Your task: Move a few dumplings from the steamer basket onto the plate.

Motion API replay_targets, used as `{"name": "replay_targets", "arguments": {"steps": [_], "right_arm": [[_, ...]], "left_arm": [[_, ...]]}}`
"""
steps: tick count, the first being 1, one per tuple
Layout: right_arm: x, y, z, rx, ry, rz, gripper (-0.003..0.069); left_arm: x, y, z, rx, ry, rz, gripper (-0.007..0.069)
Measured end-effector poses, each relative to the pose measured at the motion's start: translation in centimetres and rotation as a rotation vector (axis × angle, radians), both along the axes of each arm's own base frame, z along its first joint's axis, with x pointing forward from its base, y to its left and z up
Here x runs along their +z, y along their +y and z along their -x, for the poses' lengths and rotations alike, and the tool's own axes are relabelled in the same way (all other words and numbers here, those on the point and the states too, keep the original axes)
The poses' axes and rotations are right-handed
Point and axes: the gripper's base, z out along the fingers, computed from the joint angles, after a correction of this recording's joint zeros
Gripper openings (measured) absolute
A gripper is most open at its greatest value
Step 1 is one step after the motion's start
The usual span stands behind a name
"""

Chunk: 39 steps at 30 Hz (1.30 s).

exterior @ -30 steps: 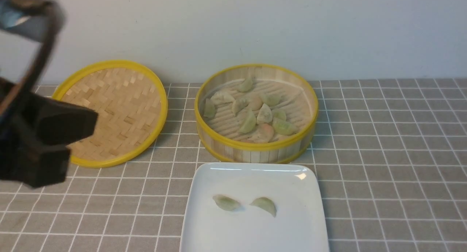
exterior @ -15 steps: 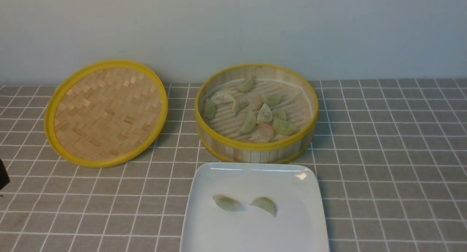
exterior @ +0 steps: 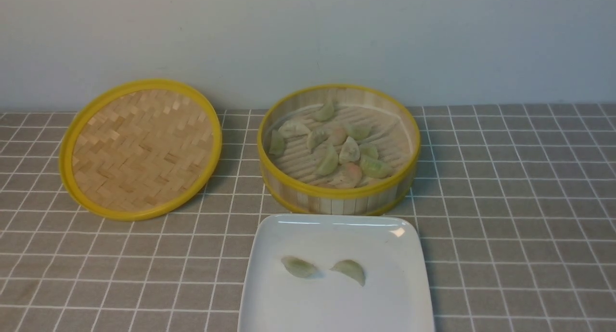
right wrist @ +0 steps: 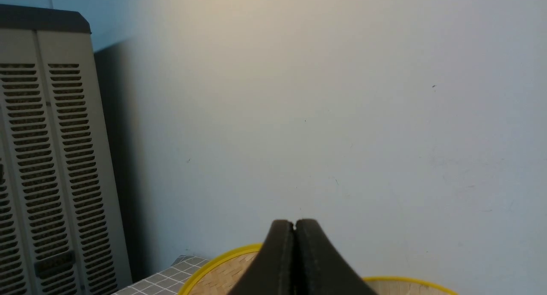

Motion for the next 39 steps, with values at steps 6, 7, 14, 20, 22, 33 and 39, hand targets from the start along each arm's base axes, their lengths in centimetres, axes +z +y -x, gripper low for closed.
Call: {"name": "replay_targets", "arguments": {"steps": [6,7,14,20,22,33,39], "right_arm": [[0.0,0.0,0.0,0.000,0.000,0.000,-0.0013],[0.0,0.0,0.0,0.000,0.000,0.000,-0.0013],[0.0,0.0,0.0,0.000,0.000,-0.001,-0.0013],[0.0,0.0,0.0,0.000,0.000,-0.001,-0.0013],[0.0,0.0,0.0,0.000,0.000,-0.001,-0.0013],[0.0,0.0,0.0,0.000,0.000,-0.001,-0.0013],[0.0,0.0,0.0,0.000,-0.001,0.001,-0.0013]], "left_arm": [[-5.5,0.6,-0.8,0.194,-0.016,-0.036,-0.0005],[-6.8,0.8,-0.8,0.238,-0.017,-0.045,-0.0005],[-15.1,1.8,-0.7,0.423,0.042,-0.088,-0.0005],[-20.0,1.8,-1.0,0.439,0.151,-0.122,-0.0005],[-20.0,1.8,-1.0,0.440,0.146,-0.122,-0.0005],[-20.0,1.8,-1.1,0.441,0.141,-0.120,-0.0005],[-20.0,1.8,-1.1,0.441,0.141,-0.120,-0.0005]]}}
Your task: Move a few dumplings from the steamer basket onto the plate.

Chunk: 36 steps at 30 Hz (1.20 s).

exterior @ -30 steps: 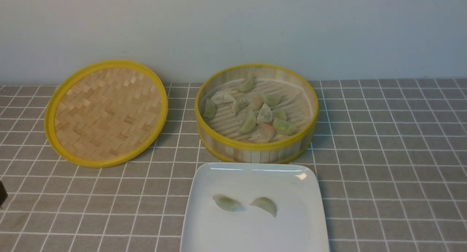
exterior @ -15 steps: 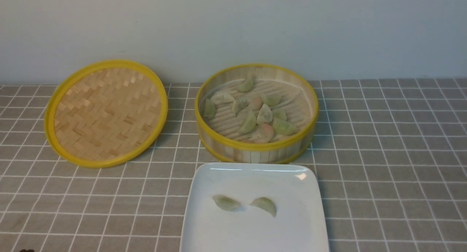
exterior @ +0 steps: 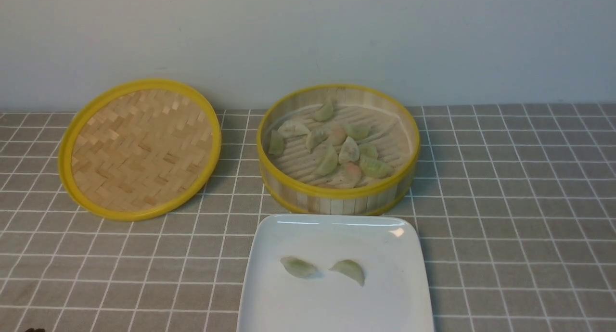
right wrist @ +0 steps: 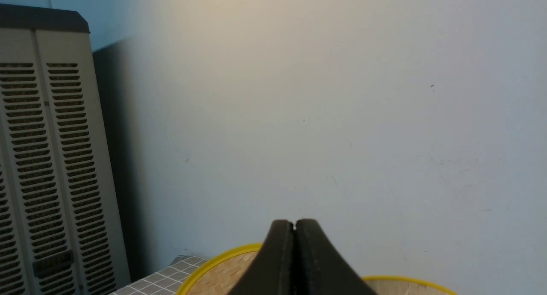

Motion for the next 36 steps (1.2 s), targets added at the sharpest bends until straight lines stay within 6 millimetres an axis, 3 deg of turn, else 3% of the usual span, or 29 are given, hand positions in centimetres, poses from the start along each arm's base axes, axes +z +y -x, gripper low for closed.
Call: {"name": "replay_targets", "arguments": {"steps": [11,20,28,33,36], "right_arm": [[0.0,0.0,0.0,-0.005,-0.006,0.009,-0.0013],[-1.1,0.0,-0.4,-0.079,0.008,0.180,-0.0013],[-6.5,-0.5,-2.5,-0.393,0.218,0.304,-0.0013],[-12.1,-1.2,-3.5,-0.565,0.411,0.342,-0.0013],[-12.9,-1.5,-3.6,-0.604,0.447,0.327,-0.0013]], "left_arm": [[0.0,0.0,0.0,0.000,0.000,0.000,-0.0005],[0.0,0.0,0.0,0.000,0.000,0.000,-0.0005],[0.0,0.0,0.0,0.000,0.000,0.000,-0.0005],[0.0,0.0,0.0,0.000,0.000,0.000,-0.0005],[0.0,0.0,0.0,0.000,0.000,0.000,-0.0005]]}}
